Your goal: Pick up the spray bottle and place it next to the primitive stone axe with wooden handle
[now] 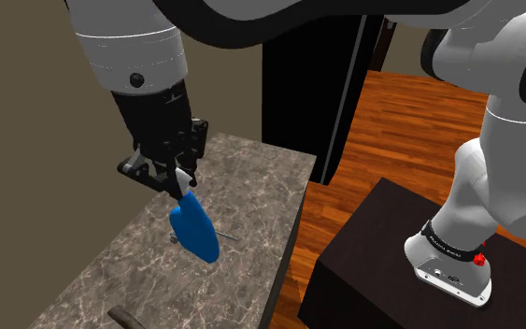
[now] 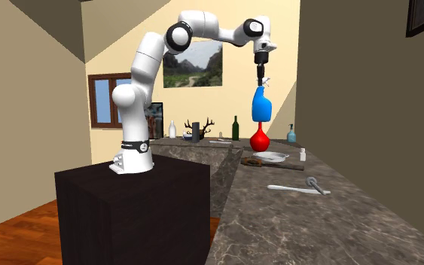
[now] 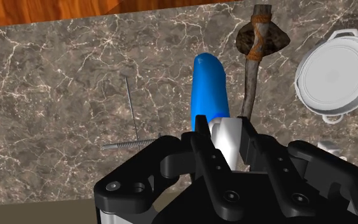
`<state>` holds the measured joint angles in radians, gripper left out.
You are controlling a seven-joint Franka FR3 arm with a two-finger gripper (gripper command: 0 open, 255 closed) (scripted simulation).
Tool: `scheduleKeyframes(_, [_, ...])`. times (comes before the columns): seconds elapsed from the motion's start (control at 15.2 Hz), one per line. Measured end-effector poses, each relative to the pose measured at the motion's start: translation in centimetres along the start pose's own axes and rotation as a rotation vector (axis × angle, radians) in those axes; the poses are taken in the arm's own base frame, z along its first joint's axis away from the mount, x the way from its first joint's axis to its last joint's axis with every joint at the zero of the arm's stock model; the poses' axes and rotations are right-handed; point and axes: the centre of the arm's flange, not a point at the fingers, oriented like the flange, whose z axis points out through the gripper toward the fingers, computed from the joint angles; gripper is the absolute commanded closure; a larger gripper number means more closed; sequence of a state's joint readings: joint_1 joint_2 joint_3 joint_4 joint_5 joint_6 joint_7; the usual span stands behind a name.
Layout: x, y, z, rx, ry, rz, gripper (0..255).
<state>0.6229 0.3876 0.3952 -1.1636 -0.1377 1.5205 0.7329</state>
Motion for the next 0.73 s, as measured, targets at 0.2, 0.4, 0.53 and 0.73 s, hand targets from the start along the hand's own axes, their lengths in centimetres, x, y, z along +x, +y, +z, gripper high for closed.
scheduleKeyframes(0.2, [-0.1,-0.2,1.4,0.0,0.0,0.001,255])
scheduleKeyframes(0.4, [0.0,-0.2,3.1,0.0,0.0,0.001,255])
scheduleKeyframes(0.53, [0.0,-0.2,4.0,0.0,0.0,0.001,255])
scheduleKeyframes(0.73, [0.0,-0.2,5.5,0.0,0.0,0.001,255])
